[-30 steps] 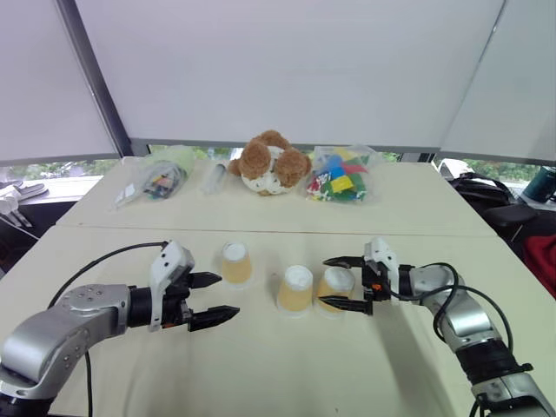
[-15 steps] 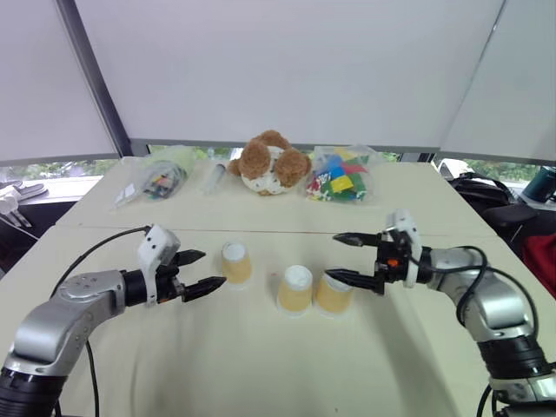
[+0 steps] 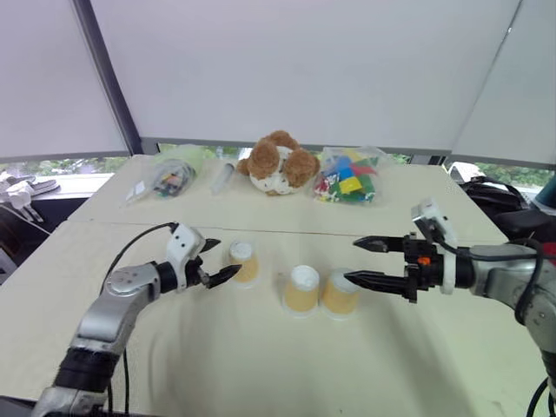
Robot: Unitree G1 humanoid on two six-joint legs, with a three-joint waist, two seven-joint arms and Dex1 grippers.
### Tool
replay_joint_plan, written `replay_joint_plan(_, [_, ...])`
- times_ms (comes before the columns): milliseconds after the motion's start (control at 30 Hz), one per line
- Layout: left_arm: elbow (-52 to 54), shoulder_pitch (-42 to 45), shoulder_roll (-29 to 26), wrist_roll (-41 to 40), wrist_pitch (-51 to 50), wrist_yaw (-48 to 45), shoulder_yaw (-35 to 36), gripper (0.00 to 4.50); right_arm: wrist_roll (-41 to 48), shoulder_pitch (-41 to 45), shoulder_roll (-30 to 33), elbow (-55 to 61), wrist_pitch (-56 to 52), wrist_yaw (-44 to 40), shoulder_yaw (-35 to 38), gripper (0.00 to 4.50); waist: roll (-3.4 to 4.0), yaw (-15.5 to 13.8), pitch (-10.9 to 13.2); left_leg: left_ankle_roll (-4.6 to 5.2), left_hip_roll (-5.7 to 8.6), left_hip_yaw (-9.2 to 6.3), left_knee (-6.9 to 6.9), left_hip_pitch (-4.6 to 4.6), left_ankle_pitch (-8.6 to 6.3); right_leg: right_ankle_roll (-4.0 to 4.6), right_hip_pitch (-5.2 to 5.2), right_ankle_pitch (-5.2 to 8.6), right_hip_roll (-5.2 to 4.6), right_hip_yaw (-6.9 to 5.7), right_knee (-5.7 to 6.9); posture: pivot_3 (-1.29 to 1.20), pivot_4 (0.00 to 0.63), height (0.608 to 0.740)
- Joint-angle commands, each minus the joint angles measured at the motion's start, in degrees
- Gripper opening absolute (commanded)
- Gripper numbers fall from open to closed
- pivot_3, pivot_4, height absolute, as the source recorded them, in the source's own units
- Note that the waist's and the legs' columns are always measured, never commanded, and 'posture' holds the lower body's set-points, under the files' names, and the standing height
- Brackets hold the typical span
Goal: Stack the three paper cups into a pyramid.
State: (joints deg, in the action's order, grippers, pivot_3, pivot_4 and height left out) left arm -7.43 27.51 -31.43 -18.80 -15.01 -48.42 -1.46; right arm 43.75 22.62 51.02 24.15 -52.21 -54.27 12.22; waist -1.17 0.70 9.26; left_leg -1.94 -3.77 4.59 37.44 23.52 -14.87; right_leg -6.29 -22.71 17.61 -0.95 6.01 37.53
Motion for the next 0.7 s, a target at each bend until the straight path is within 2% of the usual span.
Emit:
replay_joint_plan(33, [-1.73, 2.35, 0.9, 0.76, 2.61, -1.43, -0.11, 4.5, 0.93, -0.33, 1.27, 2.13, 0.19, 0.84, 1.85, 4.42, 0.0, 0.12, 0.0, 0.0, 0.0, 0.0, 0.0, 0.0, 0.0, 0.0, 0.0, 0.0, 0.0, 0.0, 0.0, 0.0, 0.15, 0.74])
replay_joint_plan(267, [-7.73, 5.97, 4.13, 2.51, 5.33, -3.62, -1.01, 4.5, 1.31, -1.41, 0.85, 3.32, 0.38, 2.72, 1.25, 4.42, 0.0, 0.08, 0.0, 0.0, -0.02, -0.03, 0.01, 0.0, 0.0, -0.01, 0.0, 0.0, 0.04, 0.0, 0.01, 0.0, 0.15, 0.74])
replay_joint_plan(367, [-9.01, 6.49, 4.51, 3.27, 6.36, -4.56, -1.34, 3.58, 1.31, -1.87, 0.9, 3.57, 0.46, 3.02, 1.15, 4.5, 0.0, 0.12, 0.0, 0.0, -0.02, -0.03, 0.01, 0.0, 0.0, -0.01, 0.0, 0.0, 0.04, 0.0, 0.01, 0.0, 0.15, 0.74])
replay_joint_plan(433, [-9.71, 6.79, 4.78, 3.52, 7.0, -4.8, -1.17, 2.59, 1.43, -2.05, 0.98, 3.52, 0.47, 3.11, 1.3, 4.5, 0.0, 0.09, 0.0, 0.0, -0.02, -0.04, 0.01, 0.0, 0.0, -0.01, -0.01, 0.0, 0.05, 0.0, 0.01, 0.0, 0.15, 0.74])
replay_joint_plan(467, [-10.01, 6.95, 4.85, 3.63, 7.3, -4.89, -1.05, 2.39, 1.44, -2.14, 1.02, 3.5, 0.5, 3.17, 1.36, 4.5, 0.0, 0.09, 0.0, 0.0, -0.02, -0.04, 0.01, 0.0, 0.0, -0.01, 0.0, 0.0, 0.04, 0.0, 0.01, 0.0, 0.15, 0.74])
replay_joint_plan(600, [-8.69, 7.91, 4.49, 2.25, 5.4, -5.37, 0.24, 2.39, 1.56, -2.8, 1.1, 3.43, 0.42, 3.36, 1.71, 4.5, 0.0, 0.08, 0.0, 0.0, -0.02, -0.04, 0.01, 0.0, 0.0, -0.01, 0.0, 0.0, 0.04, 0.0, 0.01, 0.0, 0.15, 0.74])
replay_joint_plan(700, [-7.97, 12.8, 1.13, 0.24, 0.15, -8.79, 1.45, 2.39, 2.16, -3.94, 1.95, 2.22, -0.29, 2.89, 3.49, 4.5, -0.04, 0.03, 0.02, 0.0, -0.02, -0.06, 0.01, 0.02, 0.0, -0.01, -0.01, 0.0, 0.05, -0.01, 0.01, 0.0, 0.15, 0.74])
